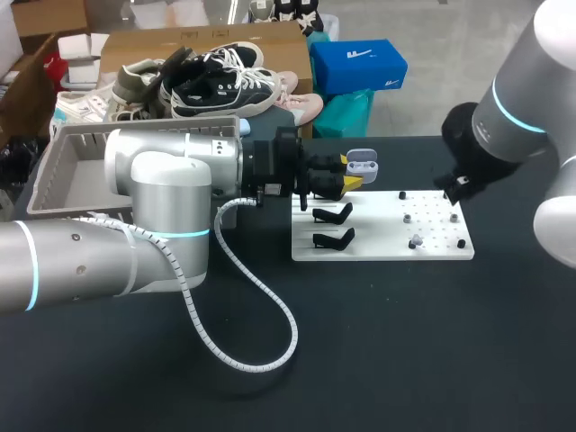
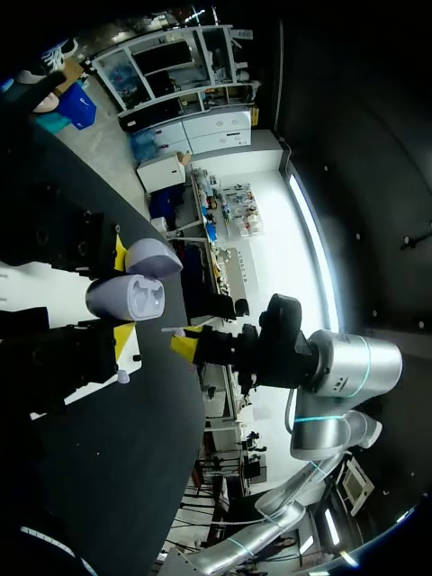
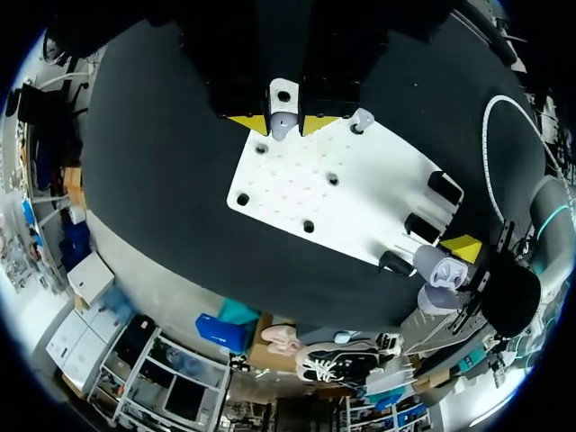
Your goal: Pick up each earbud case from the left stands, insert the matching earbuds, close the lid, and place the case in the box.
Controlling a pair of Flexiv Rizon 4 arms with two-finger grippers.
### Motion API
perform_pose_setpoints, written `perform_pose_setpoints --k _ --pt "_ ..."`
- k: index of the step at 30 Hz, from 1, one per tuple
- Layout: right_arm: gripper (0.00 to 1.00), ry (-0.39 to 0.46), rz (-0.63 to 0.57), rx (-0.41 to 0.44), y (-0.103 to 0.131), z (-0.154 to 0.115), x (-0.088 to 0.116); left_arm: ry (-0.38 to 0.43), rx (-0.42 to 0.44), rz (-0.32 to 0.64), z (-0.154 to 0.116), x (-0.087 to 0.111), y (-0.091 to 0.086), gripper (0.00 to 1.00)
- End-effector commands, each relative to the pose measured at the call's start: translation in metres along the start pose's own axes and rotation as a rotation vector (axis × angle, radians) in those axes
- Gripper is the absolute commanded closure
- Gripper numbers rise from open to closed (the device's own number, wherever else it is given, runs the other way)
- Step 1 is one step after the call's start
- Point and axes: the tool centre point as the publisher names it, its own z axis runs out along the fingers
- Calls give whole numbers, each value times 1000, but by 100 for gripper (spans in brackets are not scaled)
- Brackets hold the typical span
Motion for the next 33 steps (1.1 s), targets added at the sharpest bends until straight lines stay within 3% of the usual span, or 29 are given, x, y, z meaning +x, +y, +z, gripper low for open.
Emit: perform_pose_setpoints --k 1,24,33 --pt "100 -34 -2 58 10 -27 18 -2 -3 1 0 0 -1 100" --pt "100 -34 -3 60 12 -29 19 -2 -3 1 0 0 -1 100" --pt "100 42 244 127 9 -41 27 -2 -3 1 0 0 -1 100"
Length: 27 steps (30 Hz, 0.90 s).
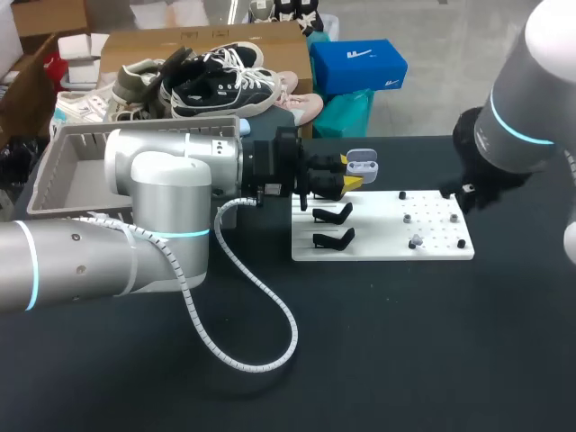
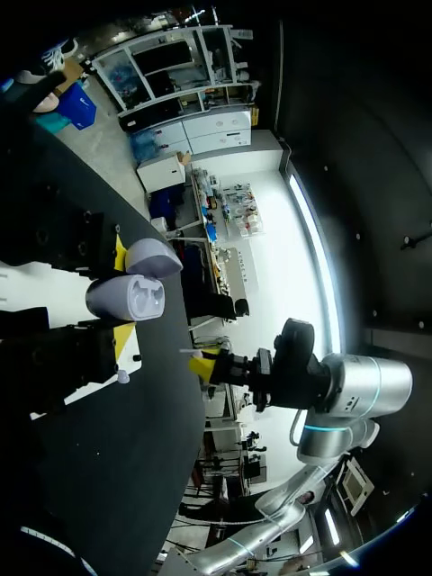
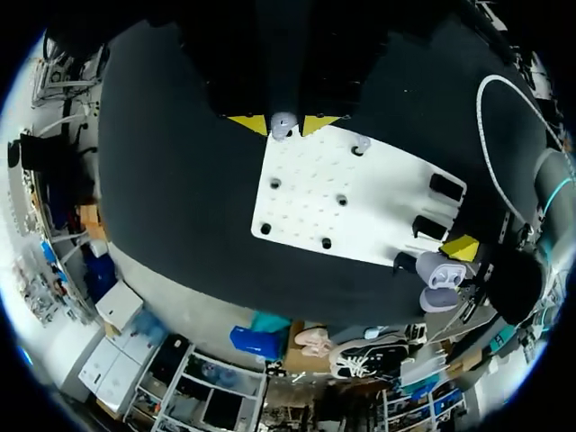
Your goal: Pick up each earbud case from the left stands, insert the matching earbuds, close the lid, and place the case in the box.
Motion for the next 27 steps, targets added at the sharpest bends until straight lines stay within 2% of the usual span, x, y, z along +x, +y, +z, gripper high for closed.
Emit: perform_pose_setpoints --k 1,3,10,16,22,27 --pt "100 19 83 38 6 -16 3 -2 -3 1 0 0 -1 100" --pt "100 40 146 71 8 -23 6 -2 -3 1 0 0 -1 100" --pt "100 77 366 67 16 -48 13 -2 -3 1 0 0 -1 100" --pt "100 103 490 86 29 -65 16 -2 -3 1 0 0 -1 100" --pt "100 72 566 95 49 -83 9 -2 -3 1 0 0 -1 100" --pt "100 31 640 90 65 -94 -6 -2 -3 1 0 0 -1 100"
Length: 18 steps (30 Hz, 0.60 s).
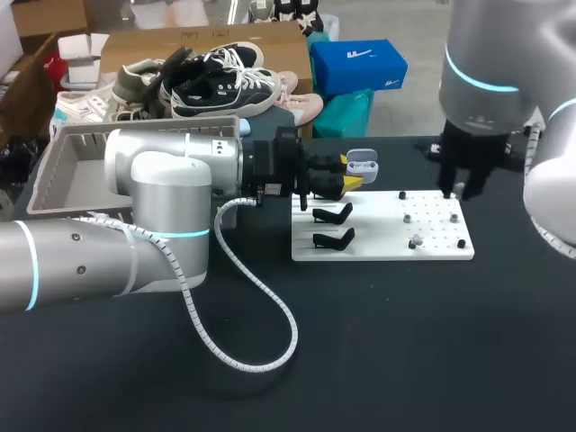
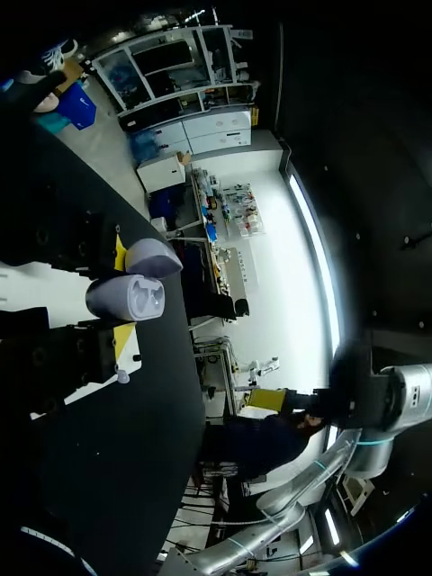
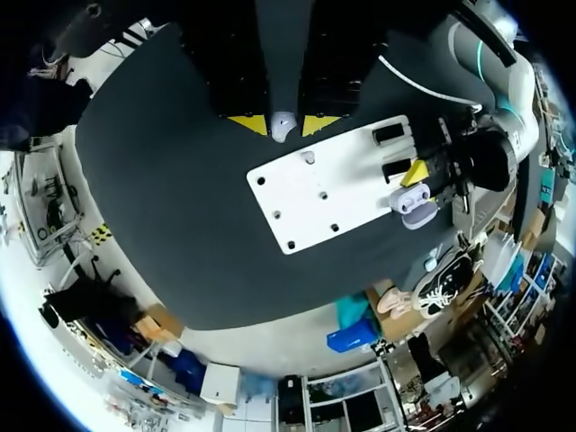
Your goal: Pick up each earbud case from the left stands, insert the matching earbuds, close the lid, and place the case in the box.
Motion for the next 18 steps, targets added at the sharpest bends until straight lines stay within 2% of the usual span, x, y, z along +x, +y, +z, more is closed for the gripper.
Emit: perform_pose_setpoints --k 1,12,18 --pt "100 -31 41 6 15 -9 2 -2 -3 1 0 0 -1 100" --pt "100 -5 180 2 59 -7 -14 -2 -3 1 0 0 -1 100" --pt "100 -32 178 -34 81 -6 -23 -2 -3 1 0 0 -1 100"
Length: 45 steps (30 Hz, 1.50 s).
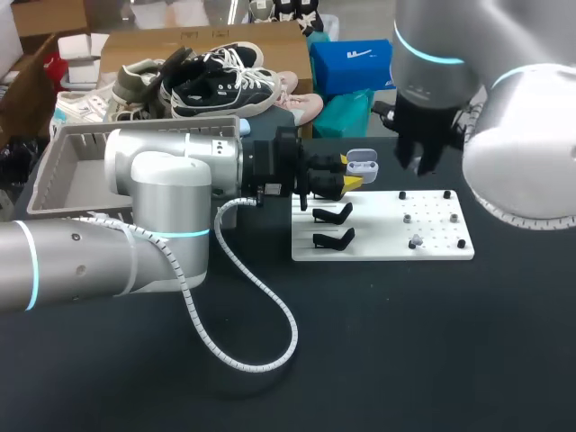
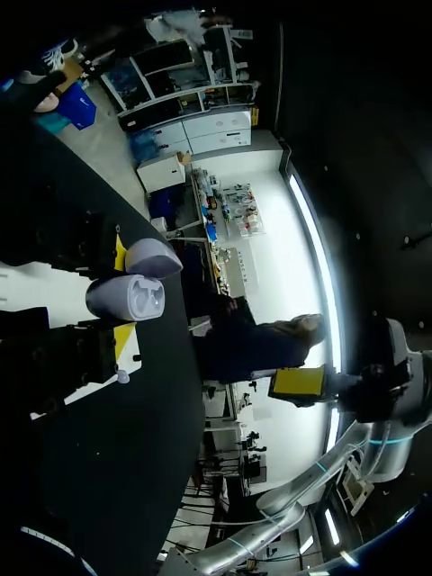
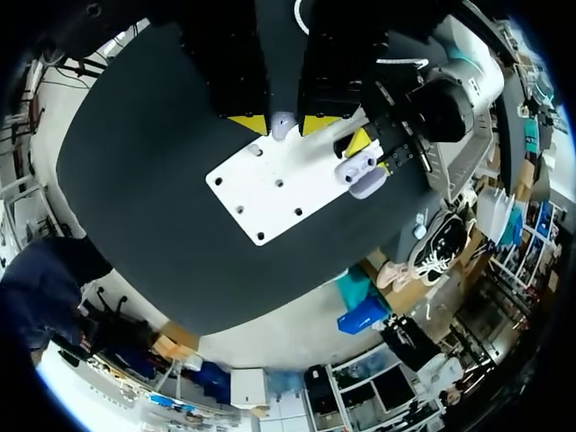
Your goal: Pick up each earbud case from the left stands, insert the matching earbuds, close the lid, and place the case in the box.
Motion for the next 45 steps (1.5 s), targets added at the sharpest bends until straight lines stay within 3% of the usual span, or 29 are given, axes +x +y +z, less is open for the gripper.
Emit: perform_pose_setpoints --k 1,9,45 --pt "100 -16 -7 -2 19 6 -3 -2 -3 1 0 0 -1 100" --pt "100 -10 -25 -5 39 14 -13 -2 -3 1 0 0 -1 100" --pt "100 16 128 12 68 44 -17 -2 -3 1 0 0 -1 100"
